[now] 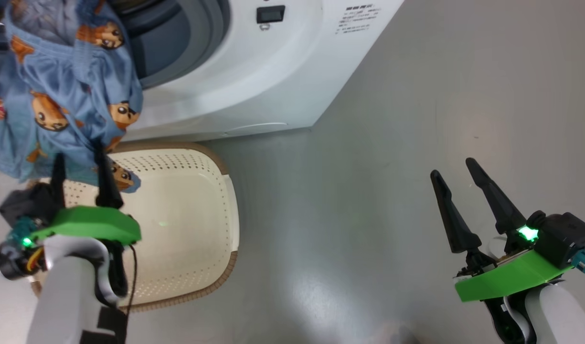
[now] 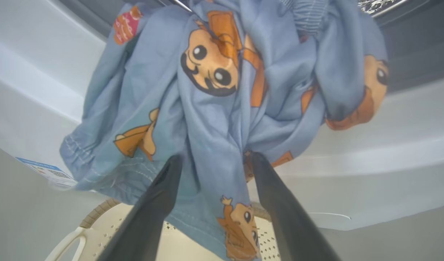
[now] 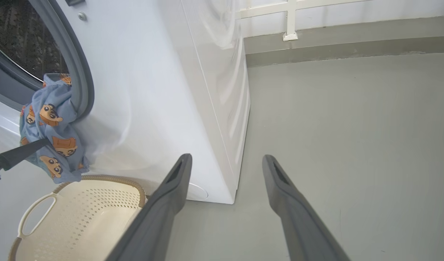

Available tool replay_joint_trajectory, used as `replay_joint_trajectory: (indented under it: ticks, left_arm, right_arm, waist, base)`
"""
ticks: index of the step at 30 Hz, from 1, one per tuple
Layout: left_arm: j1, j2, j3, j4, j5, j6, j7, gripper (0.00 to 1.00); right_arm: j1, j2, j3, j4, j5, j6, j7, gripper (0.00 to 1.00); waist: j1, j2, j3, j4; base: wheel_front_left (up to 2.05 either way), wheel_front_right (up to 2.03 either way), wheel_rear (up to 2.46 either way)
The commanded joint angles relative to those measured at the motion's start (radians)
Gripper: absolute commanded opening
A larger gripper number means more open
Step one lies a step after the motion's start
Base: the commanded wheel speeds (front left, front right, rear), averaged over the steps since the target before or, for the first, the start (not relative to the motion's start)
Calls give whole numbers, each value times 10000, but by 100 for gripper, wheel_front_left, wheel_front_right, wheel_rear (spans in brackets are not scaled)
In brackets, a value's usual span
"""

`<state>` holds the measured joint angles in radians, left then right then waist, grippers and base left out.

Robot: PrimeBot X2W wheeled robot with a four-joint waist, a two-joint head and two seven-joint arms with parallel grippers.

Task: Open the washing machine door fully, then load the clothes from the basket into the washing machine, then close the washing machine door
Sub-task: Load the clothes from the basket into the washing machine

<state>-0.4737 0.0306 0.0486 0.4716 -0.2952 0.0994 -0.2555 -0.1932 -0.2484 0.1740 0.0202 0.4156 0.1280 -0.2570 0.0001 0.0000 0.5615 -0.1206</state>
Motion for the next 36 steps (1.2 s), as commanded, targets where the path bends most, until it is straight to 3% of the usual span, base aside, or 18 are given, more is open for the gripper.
replay_joint_trajectory:
  ticks: [1, 16, 18, 19, 20, 29, 36]
  left_arm:
    - [-147, 197, 419, -88, 151, -29, -63, 100]
    - [-1706, 197, 1299, 1249, 935, -311, -63, 100]
    - [-1860, 197, 1384, 1301, 1103, -304, -63, 30]
    - [-1923, 197, 1418, 1311, 1165, -317, -63, 7]
    - [-1968, 197, 1441, 1295, 1224, -330, -63, 0]
    - [-1532, 197, 1390, 672, 954, -314, -63, 0]
    - [-823, 197, 739, -331, 266, -94, -63, 0]
  right_arm:
    - [25, -121, 129, -238, 76, 27, -48, 100]
    - [-196, -224, 123, -296, 210, 27, -48, 100]
    - [-210, -217, 120, -292, 223, 27, -48, 100]
    - [-210, -211, 116, -285, 225, 27, -48, 100]
    - [-207, -202, 109, -276, 228, 27, -48, 100]
    - [-64, -42, 67, -176, 246, 27, -48, 100]
    - [11, -1, 61, -172, 252, 27, -48, 100]
  waist:
    - [-1, 0, 155, -112]
    - [-1, 0, 582, -429]
    - [-1, 0, 614, -479]
    - [-1, 0, 619, -502]
    - [-1, 0, 618, -524]
    - [-1, 0, 323, -479]
    - [-1, 0, 99, -291]
  base:
    - [0, 0, 0]
    - [0, 0, 0]
    - [0, 0, 0]
    - [0, 0, 0]
    - [0, 0, 0]
    - [0, 0, 0]
    - [0, 0, 0]
